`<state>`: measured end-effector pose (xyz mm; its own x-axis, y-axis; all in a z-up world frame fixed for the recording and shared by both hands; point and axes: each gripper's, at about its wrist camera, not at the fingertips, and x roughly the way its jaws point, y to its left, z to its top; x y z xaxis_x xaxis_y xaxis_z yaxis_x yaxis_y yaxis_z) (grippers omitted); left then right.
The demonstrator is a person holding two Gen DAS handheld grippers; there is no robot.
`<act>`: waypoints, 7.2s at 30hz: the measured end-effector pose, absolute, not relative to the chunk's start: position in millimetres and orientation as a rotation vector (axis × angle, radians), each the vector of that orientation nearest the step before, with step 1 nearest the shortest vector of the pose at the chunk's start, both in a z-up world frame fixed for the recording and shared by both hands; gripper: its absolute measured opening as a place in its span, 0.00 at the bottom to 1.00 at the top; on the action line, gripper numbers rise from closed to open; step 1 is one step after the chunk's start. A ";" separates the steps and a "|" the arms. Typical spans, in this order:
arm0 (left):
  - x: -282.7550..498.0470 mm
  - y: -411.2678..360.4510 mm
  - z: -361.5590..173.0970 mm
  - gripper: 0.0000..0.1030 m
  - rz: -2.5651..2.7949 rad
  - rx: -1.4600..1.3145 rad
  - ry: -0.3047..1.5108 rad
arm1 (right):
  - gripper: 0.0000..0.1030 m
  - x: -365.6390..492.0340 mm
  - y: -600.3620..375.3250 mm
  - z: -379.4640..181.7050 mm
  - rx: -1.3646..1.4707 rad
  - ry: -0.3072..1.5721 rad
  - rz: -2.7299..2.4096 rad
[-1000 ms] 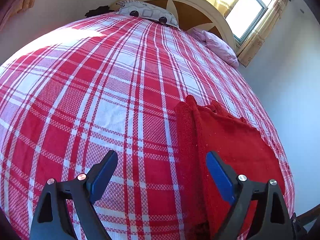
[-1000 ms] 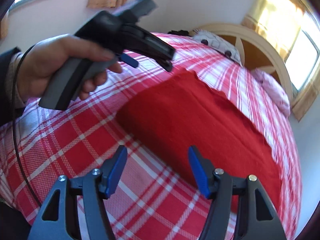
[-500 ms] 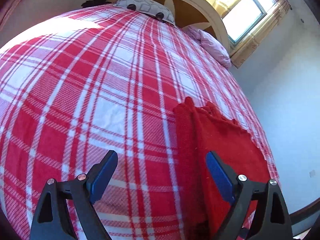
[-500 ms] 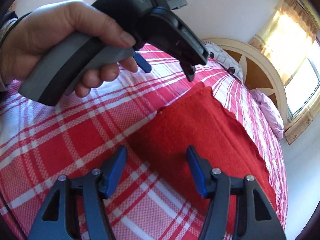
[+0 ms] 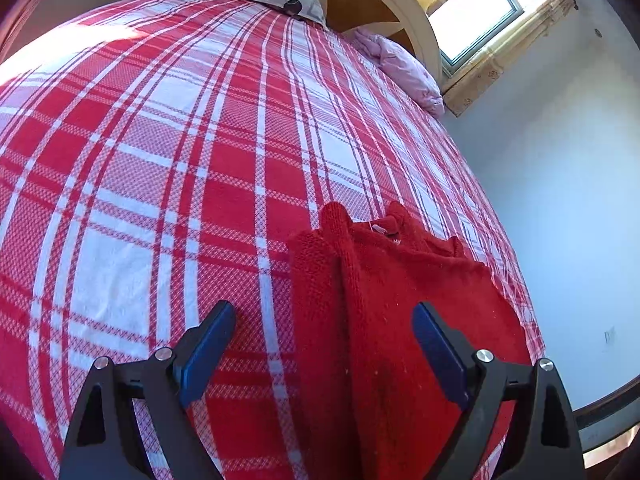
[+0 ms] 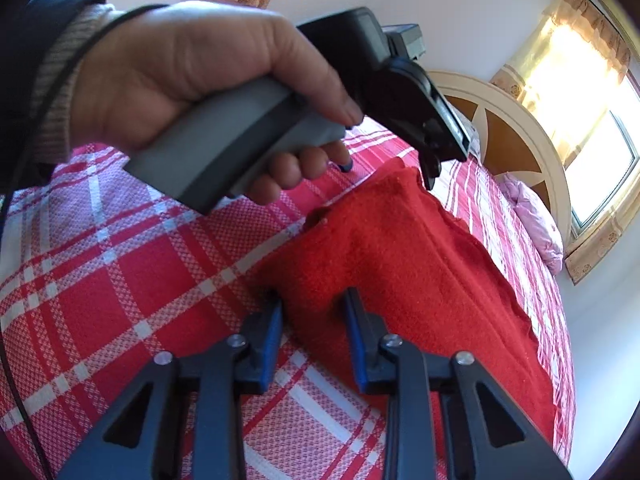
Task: Fold small clothes
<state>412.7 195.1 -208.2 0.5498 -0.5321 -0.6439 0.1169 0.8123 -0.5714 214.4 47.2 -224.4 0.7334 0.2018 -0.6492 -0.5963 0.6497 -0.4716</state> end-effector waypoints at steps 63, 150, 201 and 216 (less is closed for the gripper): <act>410.5 167.3 -150.9 0.12 -0.542 -0.695 0.890 | 0.66 191.6 72.4 -230.2 -0.921 0.478 0.330; 323.9 -21.3 -198.6 0.71 -0.566 0.005 0.681 | 0.48 330.5 -290.4 -158.2 0.379 0.812 0.326; 322.9 -21.6 -216.8 0.83 -0.625 -0.045 0.766 | 0.42 299.3 -260.3 -162.8 0.029 0.878 0.221; 341.2 17.8 -186.5 0.85 -0.559 -0.201 0.721 | 0.74 293.4 -306.6 -162.7 0.192 0.833 0.277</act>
<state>341.2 17.8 -186.5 0.6130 -0.5490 -0.5682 0.4140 0.8357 -0.3608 293.4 -306.6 -162.7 0.6399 0.3162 -0.7004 -0.1670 0.9469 0.2749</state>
